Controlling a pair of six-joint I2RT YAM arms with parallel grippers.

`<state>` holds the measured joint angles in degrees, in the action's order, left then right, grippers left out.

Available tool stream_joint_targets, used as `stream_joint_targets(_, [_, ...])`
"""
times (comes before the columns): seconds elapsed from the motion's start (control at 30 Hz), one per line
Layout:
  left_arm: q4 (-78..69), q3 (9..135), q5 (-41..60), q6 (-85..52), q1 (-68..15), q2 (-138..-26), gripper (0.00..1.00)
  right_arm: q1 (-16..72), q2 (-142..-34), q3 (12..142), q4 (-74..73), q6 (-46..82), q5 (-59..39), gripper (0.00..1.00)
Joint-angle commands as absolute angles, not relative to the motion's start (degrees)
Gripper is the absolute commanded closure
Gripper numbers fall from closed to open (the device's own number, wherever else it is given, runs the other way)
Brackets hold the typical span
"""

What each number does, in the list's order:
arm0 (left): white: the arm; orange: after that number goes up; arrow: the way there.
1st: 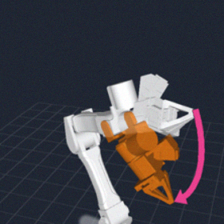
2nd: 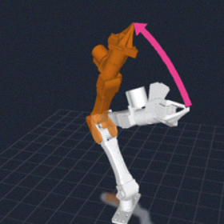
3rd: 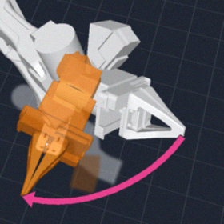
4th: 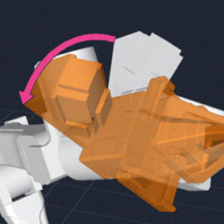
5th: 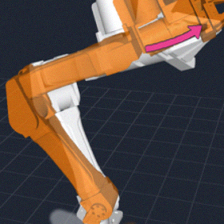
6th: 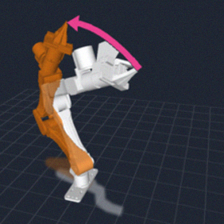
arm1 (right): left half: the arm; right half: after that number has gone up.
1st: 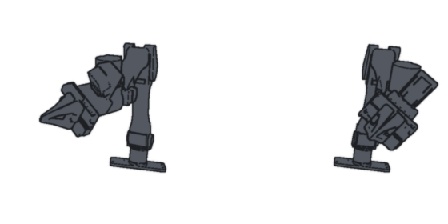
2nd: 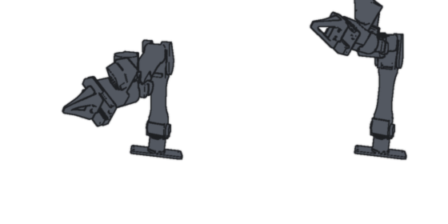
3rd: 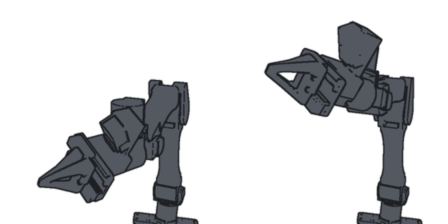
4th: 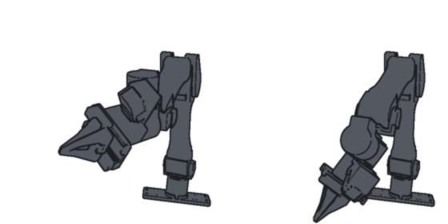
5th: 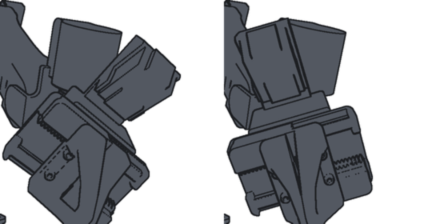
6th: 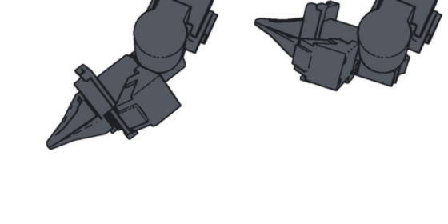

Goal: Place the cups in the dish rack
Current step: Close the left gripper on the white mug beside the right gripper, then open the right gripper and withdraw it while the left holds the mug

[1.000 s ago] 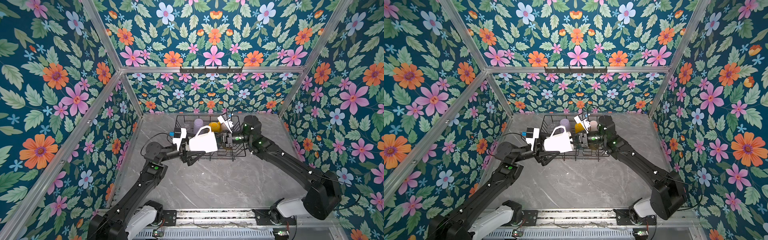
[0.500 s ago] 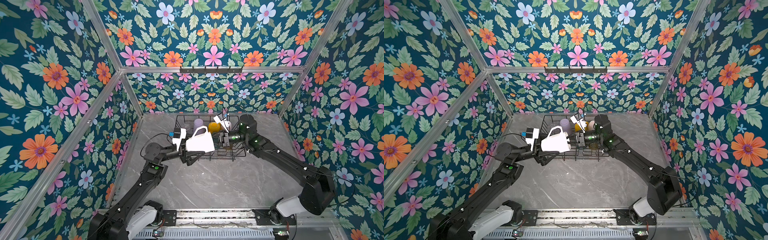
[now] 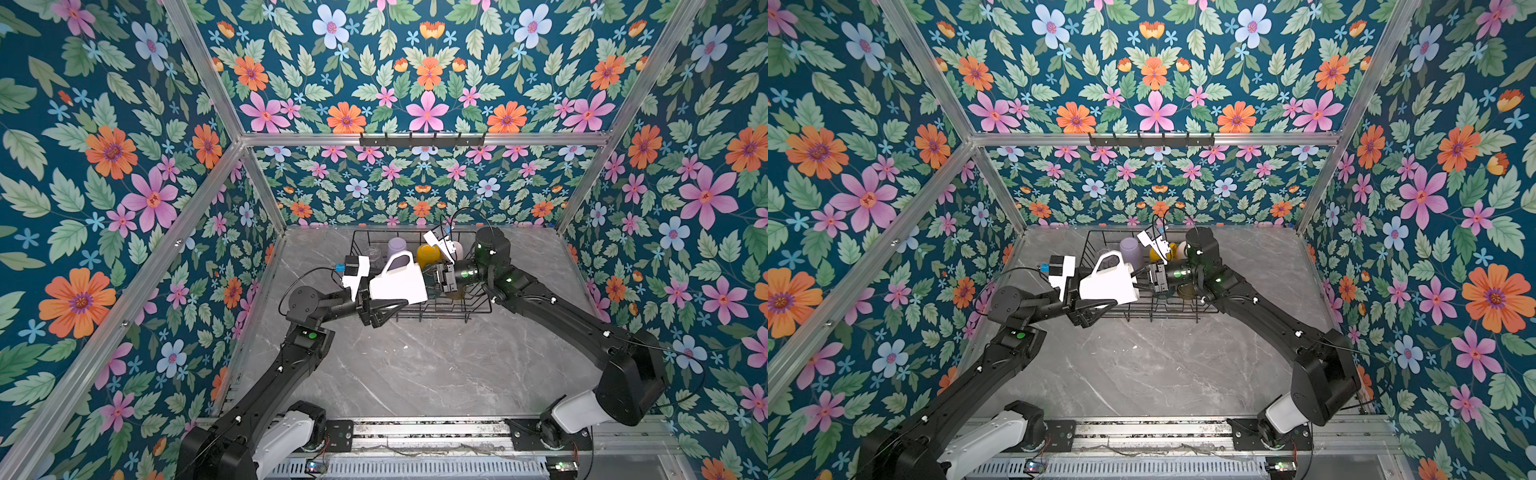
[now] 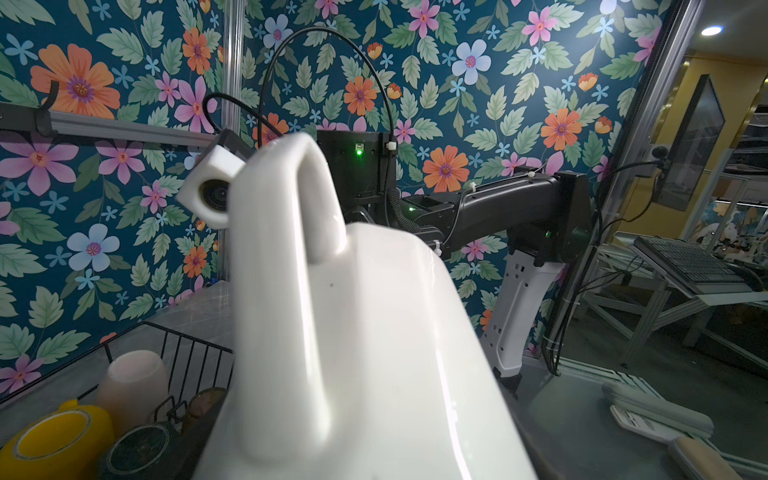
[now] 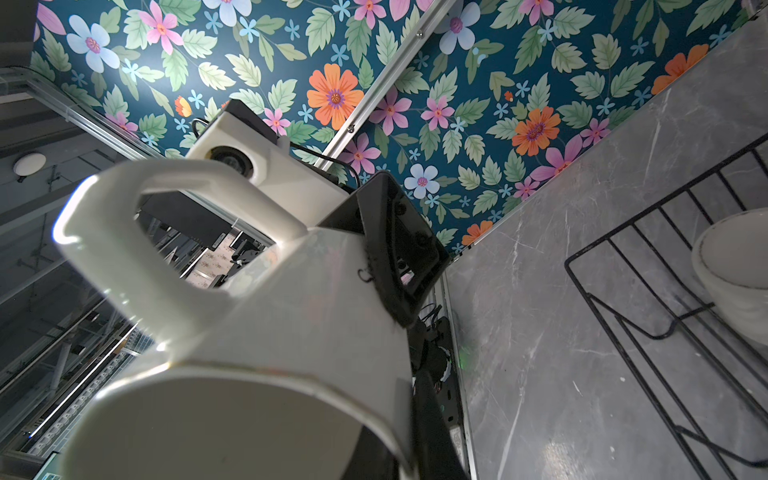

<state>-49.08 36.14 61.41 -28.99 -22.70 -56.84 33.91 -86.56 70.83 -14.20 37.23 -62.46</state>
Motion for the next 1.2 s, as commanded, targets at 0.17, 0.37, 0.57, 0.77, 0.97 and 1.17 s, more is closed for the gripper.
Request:
stream_joint_targets(0.17, [-46.3,37.1,63.5,-25.4,-22.9,-55.4,1.00,33.8,-85.7,72.4,-11.4,34.7,-57.3,0.71])
stream_joint_targets(0.37, [-34.8,40.1,59.9,-19.1,-22.9,-53.9,1.00,30.9,-84.0,71.5,-8.8,34.9,-54.3,0.51])
stream_joint_targets(0.57, [-14.1,47.2,49.5,-9.4,-22.9,-54.4,1.00,25.7,-78.0,67.7,-0.2,31.9,-44.9,0.34])
stream_joint_targets(0.77, [5.4,58.2,33.8,-5.3,-23.0,-62.0,1.00,24.4,-69.2,66.4,14.2,23.9,-25.6,0.14])
stream_joint_targets(0.97, [17.6,67.6,24.1,-4.2,-23.1,-70.7,1.00,24.3,-63.0,64.6,18.3,20.3,-13.4,0.01])
stream_joint_targets(1.17, [26.0,74.9,17.5,-3.3,-25.1,-76.4,1.00,24.2,-61.6,63.5,19.1,19.4,-9.6,0.01])
